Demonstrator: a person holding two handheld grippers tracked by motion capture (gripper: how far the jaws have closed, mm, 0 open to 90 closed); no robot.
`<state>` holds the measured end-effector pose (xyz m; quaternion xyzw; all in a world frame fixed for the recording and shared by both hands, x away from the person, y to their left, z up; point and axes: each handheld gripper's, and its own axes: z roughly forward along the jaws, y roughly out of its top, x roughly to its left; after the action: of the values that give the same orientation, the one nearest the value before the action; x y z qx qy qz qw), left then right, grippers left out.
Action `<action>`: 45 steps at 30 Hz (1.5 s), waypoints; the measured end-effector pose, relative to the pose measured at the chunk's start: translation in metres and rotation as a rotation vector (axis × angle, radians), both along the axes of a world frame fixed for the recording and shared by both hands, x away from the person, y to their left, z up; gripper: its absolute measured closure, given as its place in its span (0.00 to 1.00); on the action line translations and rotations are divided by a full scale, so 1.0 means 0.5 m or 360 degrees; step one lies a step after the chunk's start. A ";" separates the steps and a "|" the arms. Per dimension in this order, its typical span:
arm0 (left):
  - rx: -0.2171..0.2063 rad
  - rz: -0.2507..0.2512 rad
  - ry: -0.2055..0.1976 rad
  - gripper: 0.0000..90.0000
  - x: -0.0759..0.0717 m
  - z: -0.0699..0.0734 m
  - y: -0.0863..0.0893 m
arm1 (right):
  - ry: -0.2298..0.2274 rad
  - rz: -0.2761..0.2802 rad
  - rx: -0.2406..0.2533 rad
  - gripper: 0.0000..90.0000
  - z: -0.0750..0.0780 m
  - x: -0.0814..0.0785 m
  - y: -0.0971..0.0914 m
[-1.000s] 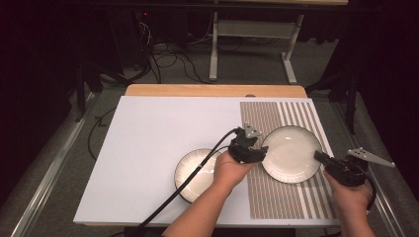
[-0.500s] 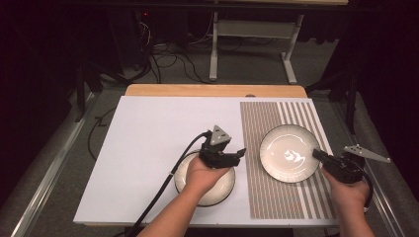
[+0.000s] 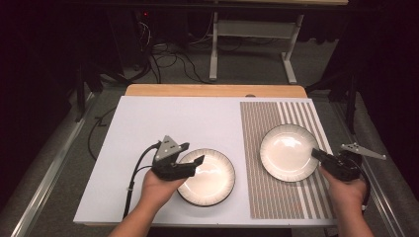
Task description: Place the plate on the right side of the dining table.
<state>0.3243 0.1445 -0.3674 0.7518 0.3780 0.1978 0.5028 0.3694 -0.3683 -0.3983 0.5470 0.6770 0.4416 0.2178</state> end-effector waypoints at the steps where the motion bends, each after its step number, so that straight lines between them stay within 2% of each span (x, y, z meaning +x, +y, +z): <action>1: -0.0001 0.0014 0.0001 0.34 -0.006 -0.001 0.013 | 0.0011 -0.0009 0.0001 0.95 0.000 0.000 0.001; 7: -0.0040 0.0095 -0.0020 0.29 -0.039 -0.015 0.082 | 0.0033 -0.0028 -0.0004 0.94 -0.006 0.007 0.001; 10: -0.0039 0.0137 -0.0031 0.26 -0.055 -0.022 0.111 | 0.0036 -0.0043 -0.0011 0.94 -0.007 0.010 0.003; 15: -0.0062 0.0157 -0.0073 0.14 -0.074 -0.023 0.140 | 0.0071 -0.0067 -0.0016 0.92 -0.014 0.017 0.001; 17: -0.0079 0.0189 -0.0057 0.07 -0.074 -0.026 0.151 | 0.0086 -0.0083 -0.0017 0.92 -0.017 0.020 -0.001; 20: -0.0088 0.0221 -0.0039 0.01 -0.071 -0.029 0.160 | 0.0108 -0.0100 -0.0002 0.92 -0.022 0.025 -0.003; 26: -0.0097 0.0222 -0.0050 0.00 -0.070 -0.026 0.159 | 0.0138 -0.0126 -0.0058 0.91 -0.030 0.034 -0.003; 31: -0.0086 0.0220 -0.0042 0.00 -0.067 -0.028 0.158 | 0.0192 -0.0154 -0.0098 0.89 -0.040 0.040 -0.002; 34: -0.0080 0.0223 -0.0040 0.00 -0.067 -0.029 0.158 | 0.0169 -0.0139 -0.0107 0.86 -0.042 0.039 -0.005; 40: -0.0077 0.0225 -0.0037 0.00 -0.068 -0.030 0.159 | 0.0109 -0.0163 -0.0121 0.70 -0.031 0.030 -0.007; 43: -0.0080 0.0219 -0.0038 0.00 -0.069 -0.030 0.159 | 0.0045 -0.0138 -0.0152 0.62 -0.021 0.024 -0.008; 45: -0.0081 0.0219 -0.0039 0.01 -0.070 -0.030 0.158 | 0.0003 -0.0118 -0.0140 0.58 -0.014 0.017 -0.006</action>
<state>0.2895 0.2237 -0.3824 0.7086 0.4275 0.2314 0.5115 0.3781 -0.3713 -0.4052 0.5620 0.6752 0.4025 0.2573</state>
